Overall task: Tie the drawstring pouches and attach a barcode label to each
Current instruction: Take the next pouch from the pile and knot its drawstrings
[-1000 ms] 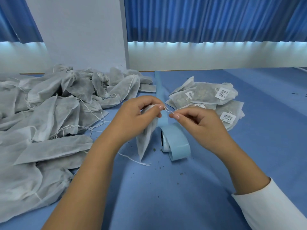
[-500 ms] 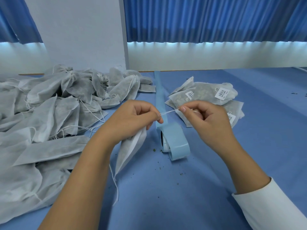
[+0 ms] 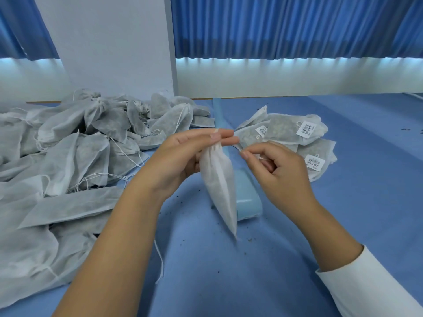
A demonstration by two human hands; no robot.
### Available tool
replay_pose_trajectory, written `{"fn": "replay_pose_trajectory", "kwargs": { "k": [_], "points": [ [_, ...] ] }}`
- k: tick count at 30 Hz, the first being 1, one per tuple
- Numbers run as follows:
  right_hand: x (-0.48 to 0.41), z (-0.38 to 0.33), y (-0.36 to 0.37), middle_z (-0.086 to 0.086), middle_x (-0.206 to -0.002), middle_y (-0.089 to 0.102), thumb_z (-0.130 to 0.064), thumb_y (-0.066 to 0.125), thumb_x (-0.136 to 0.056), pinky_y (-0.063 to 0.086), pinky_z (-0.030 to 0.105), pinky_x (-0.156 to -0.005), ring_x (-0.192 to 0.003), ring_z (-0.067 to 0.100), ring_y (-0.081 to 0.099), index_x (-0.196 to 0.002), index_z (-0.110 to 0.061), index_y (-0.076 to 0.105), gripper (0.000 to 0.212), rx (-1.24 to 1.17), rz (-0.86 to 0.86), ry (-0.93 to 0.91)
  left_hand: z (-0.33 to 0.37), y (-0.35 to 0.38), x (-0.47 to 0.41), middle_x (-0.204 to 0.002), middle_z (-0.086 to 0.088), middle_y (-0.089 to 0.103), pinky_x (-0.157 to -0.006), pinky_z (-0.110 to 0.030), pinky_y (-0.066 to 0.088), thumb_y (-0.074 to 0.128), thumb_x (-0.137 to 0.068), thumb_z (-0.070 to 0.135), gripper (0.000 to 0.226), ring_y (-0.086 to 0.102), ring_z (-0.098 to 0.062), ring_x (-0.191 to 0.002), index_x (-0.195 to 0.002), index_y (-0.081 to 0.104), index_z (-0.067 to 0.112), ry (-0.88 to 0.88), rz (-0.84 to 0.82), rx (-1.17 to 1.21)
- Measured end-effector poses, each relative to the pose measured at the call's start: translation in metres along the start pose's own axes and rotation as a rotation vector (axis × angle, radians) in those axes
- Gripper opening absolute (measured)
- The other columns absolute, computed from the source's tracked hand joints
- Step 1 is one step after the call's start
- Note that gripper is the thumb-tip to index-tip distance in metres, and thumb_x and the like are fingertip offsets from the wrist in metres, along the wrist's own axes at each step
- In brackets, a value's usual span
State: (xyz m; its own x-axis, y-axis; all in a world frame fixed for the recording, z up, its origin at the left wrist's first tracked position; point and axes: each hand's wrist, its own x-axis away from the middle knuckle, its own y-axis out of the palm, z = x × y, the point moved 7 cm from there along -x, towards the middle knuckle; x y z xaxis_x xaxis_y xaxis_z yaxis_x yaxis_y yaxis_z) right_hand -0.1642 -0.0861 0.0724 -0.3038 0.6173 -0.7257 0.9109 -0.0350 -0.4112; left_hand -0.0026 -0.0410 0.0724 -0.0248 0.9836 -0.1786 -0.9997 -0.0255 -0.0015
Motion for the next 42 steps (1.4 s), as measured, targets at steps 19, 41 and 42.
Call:
{"fn": "replay_pose_trajectory", "kwargs": {
  "k": [19,41,42],
  "points": [
    [-0.001,0.006,0.004,-0.001,-0.08,0.067,-0.012,0.07,-0.088,0.044,0.02,-0.067,-0.069,0.007,0.055,-0.084,-0.016,0.073,0.007,-0.305,-0.108,0.223,-0.001,0.029,0.006,-0.069,0.011,0.06,-0.071,-0.03,0.039,0.052,-0.088,0.035,0.03,0.053,-0.014,-0.068,-0.062,0.065,0.028,-0.063,-0.137,-0.274],
    [0.004,-0.001,0.014,0.014,-0.087,0.073,0.006,0.069,-0.084,0.047,0.022,-0.069,-0.083,0.024,0.069,-0.084,-0.013,0.05,0.027,-0.592,-0.194,0.327,-0.011,0.018,0.0,-0.069,0.008,0.061,-0.075,-0.037,0.037,0.054,-0.085,0.036,0.027,0.052,-0.013,-0.068,-0.063,0.067,0.027,-0.103,-0.048,-0.259],
    [0.004,-0.002,0.015,0.016,-0.087,0.072,0.007,0.068,-0.085,0.047,0.025,-0.068,-0.085,0.03,0.068,-0.083,-0.013,0.048,0.028,-0.581,-0.191,0.319,-0.011,0.018,0.0,-0.069,0.008,0.062,-0.076,-0.037,0.037,0.054,-0.085,0.036,0.027,0.053,-0.012,-0.069,-0.063,0.068,0.027,-0.105,-0.051,-0.271]
  ]
}}
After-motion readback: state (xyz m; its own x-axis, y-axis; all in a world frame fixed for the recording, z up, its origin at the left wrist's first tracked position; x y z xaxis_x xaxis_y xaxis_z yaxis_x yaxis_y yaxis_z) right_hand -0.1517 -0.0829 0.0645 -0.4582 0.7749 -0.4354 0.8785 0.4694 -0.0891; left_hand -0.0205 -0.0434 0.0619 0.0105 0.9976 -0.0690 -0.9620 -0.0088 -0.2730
